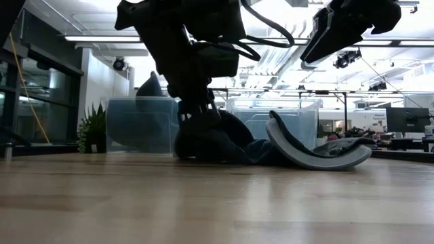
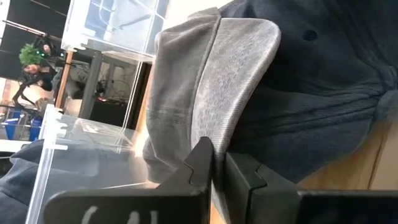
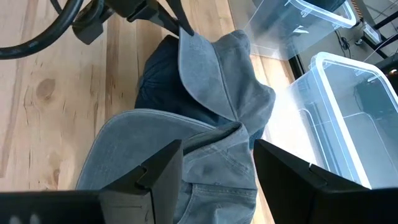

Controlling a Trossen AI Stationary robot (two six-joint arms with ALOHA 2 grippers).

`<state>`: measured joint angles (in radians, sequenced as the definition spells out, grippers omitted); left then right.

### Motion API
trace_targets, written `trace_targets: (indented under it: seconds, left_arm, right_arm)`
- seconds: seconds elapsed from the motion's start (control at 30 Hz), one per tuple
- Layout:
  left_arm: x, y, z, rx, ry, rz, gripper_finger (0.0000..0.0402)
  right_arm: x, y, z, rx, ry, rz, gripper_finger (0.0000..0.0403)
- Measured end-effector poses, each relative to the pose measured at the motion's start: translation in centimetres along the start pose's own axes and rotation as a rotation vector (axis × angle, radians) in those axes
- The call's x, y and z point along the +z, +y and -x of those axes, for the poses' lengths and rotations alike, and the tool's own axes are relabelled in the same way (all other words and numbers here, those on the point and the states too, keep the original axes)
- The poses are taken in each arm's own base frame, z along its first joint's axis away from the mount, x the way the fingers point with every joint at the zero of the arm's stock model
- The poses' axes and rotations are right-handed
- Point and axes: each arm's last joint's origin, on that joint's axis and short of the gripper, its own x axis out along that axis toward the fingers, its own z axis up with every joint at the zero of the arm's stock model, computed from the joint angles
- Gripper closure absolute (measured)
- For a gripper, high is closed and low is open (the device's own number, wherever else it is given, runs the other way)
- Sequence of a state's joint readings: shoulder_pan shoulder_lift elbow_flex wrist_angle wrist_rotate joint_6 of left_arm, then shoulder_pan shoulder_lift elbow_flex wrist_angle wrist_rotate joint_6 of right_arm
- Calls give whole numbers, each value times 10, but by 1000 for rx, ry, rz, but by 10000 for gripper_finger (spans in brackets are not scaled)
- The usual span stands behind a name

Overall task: Pick & Place hat
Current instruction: Put the left top gray cap into the right transparent bin

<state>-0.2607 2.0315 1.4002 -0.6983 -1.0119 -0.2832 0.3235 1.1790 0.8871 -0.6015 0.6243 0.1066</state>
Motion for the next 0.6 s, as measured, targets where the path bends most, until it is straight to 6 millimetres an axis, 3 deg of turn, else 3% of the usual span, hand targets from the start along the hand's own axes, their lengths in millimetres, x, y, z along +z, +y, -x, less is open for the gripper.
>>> trace_targets:
  seconds: [0.27,0.6]
  left_arm:
    - [3,3,3,-14,16,-23,394]
    - [27,23,39,-57,41,-88,396]
  right_arm:
    - [0,0,0,3,0,-3,210]
    - [0,1,0,26,3,-9,210]
